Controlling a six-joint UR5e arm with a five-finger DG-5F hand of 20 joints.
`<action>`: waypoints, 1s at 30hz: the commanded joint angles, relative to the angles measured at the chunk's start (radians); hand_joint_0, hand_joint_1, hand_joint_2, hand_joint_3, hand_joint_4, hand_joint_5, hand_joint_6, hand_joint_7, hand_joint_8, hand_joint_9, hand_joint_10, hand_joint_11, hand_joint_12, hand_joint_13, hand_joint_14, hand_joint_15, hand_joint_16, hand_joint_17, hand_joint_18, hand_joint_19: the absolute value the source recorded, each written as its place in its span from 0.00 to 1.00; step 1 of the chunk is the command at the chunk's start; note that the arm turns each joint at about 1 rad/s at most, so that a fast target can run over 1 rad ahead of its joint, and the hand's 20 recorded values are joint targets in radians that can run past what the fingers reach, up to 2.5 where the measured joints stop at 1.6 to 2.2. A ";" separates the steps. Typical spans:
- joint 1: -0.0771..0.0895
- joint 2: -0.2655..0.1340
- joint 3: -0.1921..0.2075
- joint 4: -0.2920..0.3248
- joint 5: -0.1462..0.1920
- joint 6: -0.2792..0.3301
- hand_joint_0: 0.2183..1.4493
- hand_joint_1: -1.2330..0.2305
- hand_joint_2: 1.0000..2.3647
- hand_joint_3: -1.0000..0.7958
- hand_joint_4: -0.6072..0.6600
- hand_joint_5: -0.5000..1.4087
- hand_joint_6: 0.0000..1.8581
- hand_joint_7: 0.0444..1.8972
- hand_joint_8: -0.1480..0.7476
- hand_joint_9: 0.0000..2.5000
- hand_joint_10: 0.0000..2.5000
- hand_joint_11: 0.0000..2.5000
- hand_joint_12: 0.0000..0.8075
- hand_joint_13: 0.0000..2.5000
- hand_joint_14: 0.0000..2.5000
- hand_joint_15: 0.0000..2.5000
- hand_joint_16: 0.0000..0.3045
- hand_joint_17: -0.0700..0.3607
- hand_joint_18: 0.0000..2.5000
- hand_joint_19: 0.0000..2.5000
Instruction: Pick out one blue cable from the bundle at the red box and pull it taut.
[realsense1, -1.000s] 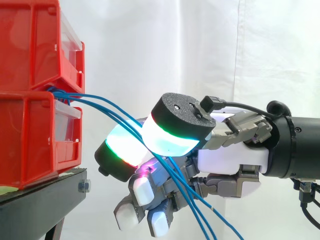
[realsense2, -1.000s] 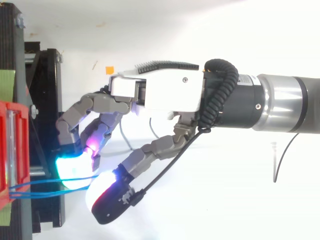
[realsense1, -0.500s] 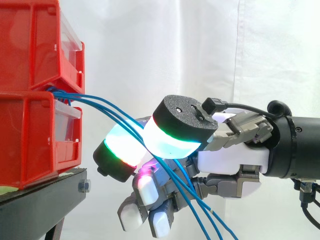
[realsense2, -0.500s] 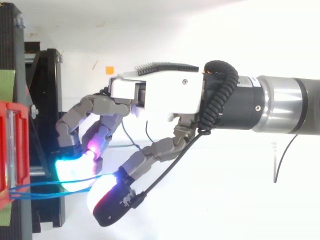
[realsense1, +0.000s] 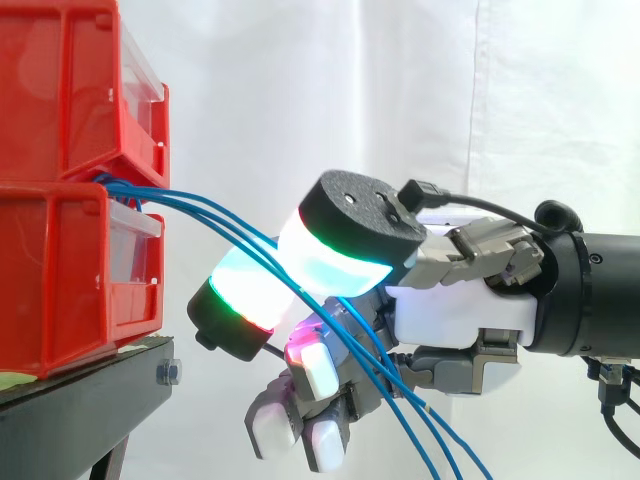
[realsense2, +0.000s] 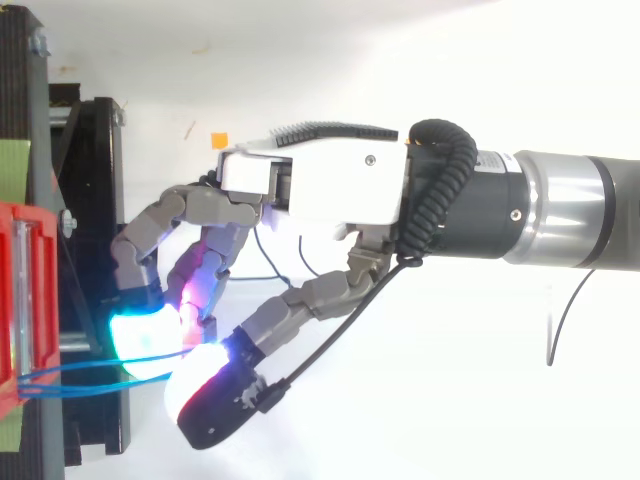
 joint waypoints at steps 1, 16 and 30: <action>0.000 0.000 0.000 -0.002 0.000 0.000 0.27 0.33 0.00 0.28 0.54 0.21 0.48 0.49 0.53 0.51 0.01 0.23 0.54 0.39 0.01 0.20 0.19 0.47 0.37 0.29; 0.001 0.000 0.000 -0.002 0.000 0.002 0.39 0.26 0.01 0.33 0.51 0.21 0.48 0.55 0.53 0.51 0.01 0.23 0.54 0.40 0.01 0.20 0.19 0.46 0.37 0.29; 0.001 0.000 0.000 -0.004 0.002 0.003 0.45 0.16 0.00 0.28 0.33 0.21 0.50 0.58 0.49 0.56 0.01 0.26 0.50 0.44 0.01 0.24 0.18 0.44 0.38 0.29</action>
